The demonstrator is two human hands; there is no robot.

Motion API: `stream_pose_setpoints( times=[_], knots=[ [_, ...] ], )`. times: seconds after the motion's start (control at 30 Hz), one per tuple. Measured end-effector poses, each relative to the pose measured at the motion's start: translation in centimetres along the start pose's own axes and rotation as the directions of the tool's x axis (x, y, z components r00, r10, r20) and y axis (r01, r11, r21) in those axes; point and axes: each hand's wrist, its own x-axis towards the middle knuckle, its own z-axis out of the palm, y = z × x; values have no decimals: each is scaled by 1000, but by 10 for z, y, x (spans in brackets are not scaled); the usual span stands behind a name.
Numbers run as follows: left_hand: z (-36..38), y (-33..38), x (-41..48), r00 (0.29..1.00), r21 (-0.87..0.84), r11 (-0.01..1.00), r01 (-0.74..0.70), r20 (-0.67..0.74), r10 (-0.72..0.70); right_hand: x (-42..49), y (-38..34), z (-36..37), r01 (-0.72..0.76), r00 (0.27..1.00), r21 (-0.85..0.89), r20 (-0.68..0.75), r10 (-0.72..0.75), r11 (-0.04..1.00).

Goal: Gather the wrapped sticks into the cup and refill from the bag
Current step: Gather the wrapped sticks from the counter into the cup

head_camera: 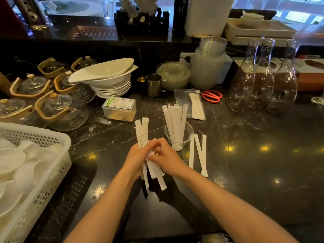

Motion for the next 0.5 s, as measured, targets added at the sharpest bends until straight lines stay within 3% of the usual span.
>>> stream_pose_setpoints(
  times=[0.13, 0.23, 0.3, 0.4, 0.5],
  knots=[
    [7, -2, 0, 1000, 8, 1000, -9, -16, 9, -10, 8, -13, -5, 998, -43, -64, 2, 999],
    [12, -2, 0, 999, -24, 999, -43, -34, 42, -14, 16, -37, -18, 957, 12, -290, 21, 1000],
    [14, -1, 1, 998, -49, 997, -63, -6, 63, -14, 25, -62, -45, 872, 37, -486, 57, 998],
    [15, 0, 1, 996, -67, 994, -81, 22, 83, -7, 49, -90, -262, 799, -51, -571, 188, 964],
    [18, -1, 1, 996, -56, 995, -87, 33, 89, 2, 71, -96, -536, 784, -251, -502, 365, 806]
  ],
)
